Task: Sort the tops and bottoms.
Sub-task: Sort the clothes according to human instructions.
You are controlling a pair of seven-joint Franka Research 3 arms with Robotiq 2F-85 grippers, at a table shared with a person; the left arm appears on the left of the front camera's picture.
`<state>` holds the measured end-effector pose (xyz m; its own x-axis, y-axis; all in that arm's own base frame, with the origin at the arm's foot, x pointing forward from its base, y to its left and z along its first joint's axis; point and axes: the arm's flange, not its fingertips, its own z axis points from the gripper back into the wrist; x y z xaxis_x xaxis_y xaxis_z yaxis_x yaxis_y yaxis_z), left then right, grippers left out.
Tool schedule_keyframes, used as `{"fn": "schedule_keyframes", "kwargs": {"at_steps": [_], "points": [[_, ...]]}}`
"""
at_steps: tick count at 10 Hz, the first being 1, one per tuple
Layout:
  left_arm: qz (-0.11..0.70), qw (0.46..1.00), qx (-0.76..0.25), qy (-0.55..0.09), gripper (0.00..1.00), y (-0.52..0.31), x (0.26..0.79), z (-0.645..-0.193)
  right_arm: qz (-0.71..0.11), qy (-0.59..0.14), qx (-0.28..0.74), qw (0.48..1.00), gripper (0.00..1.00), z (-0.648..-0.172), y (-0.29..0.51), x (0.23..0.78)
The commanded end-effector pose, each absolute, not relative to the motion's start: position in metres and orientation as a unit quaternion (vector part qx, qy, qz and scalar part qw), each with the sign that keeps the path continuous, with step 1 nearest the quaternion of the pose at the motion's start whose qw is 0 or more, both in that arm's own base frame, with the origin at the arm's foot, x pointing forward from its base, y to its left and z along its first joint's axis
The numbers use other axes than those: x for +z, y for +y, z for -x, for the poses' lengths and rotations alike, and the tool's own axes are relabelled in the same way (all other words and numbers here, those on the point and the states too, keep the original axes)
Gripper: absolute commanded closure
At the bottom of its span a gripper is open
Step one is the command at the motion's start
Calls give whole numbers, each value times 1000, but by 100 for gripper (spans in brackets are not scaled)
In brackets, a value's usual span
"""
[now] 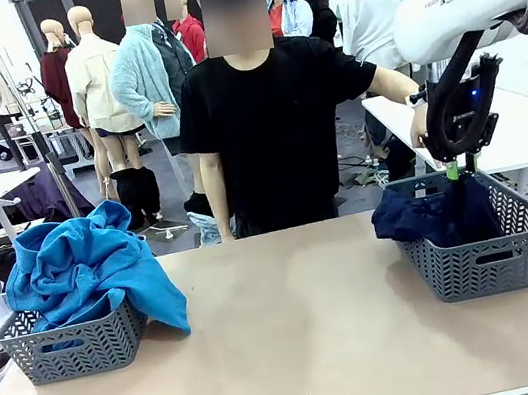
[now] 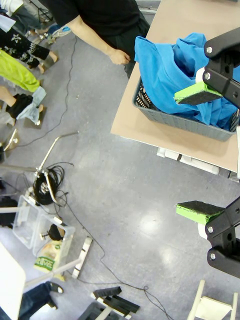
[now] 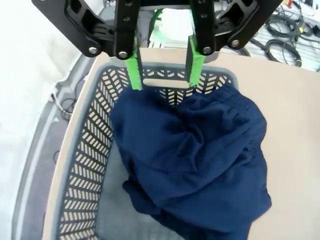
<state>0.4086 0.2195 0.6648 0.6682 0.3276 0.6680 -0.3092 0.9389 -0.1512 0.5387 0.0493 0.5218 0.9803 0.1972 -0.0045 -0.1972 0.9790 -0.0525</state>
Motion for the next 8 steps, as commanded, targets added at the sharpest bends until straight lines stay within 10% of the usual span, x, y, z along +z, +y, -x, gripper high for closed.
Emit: {"fn": "schedule_keyframes", "kwargs": {"at_steps": [1,8], "points": [[11,913,173,-369,0,220,665,-408,25,-19,70,997,0,-527,44,539],[11,913,173,-369,0,220,665,-408,28,-42,83,995,0,-521,44,567]]}}
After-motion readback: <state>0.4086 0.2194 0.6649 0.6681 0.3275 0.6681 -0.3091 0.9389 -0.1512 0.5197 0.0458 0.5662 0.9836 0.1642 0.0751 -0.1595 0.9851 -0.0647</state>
